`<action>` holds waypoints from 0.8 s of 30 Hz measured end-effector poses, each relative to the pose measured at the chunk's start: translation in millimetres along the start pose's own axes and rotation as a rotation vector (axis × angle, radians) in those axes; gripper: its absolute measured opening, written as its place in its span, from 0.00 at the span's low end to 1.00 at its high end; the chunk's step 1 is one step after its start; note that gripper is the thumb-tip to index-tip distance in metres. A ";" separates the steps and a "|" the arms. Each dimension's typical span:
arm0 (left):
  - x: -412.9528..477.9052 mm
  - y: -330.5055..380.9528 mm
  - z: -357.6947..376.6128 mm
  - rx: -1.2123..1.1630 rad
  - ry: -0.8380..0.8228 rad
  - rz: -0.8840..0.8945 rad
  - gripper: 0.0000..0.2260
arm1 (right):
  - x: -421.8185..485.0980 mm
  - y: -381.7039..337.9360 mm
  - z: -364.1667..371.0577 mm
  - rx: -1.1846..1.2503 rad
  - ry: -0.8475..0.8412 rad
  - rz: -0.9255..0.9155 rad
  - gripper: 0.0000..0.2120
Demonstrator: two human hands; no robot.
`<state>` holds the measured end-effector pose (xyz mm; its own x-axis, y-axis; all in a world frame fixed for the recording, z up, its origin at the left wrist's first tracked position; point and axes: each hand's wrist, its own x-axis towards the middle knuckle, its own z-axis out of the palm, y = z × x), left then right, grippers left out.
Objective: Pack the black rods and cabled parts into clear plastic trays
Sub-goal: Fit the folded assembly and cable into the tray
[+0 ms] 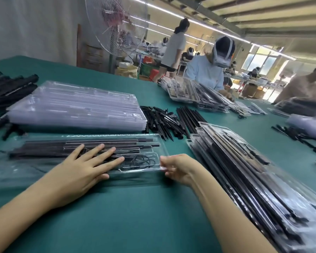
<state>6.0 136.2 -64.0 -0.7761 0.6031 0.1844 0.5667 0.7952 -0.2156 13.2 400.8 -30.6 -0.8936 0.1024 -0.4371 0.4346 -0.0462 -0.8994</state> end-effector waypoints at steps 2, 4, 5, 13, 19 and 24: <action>-3.2 -0.7 -7.4 -0.001 -0.064 -0.013 0.25 | 4.5 -3.2 0.7 -0.052 0.000 0.042 0.11; -6.0 0.6 -11.3 0.007 -0.126 -0.011 0.26 | 7.4 -5.0 2.5 -0.104 0.007 0.060 0.12; -6.1 3.1 -12.9 0.018 -0.151 -0.004 0.27 | 8.0 -5.9 3.7 -0.130 0.018 0.059 0.12; -4.2 -3.0 -4.8 0.000 -0.204 0.045 0.32 | 8.8 -7.6 5.5 -0.138 -0.005 0.061 0.15; -2.8 -7.8 8.1 -0.051 -0.208 0.093 0.32 | 9.0 0.7 8.1 -0.188 0.068 0.020 0.10; -2.4 -8.0 9.0 -0.083 -0.211 0.101 0.32 | 10.4 1.1 9.2 -0.211 0.093 -0.020 0.11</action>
<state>0.8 127.8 -71.4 -0.7501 0.6601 -0.0402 0.6582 0.7394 -0.1415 3.3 392.7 -36.2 -0.8923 0.1923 -0.4084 0.4396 0.1642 -0.8831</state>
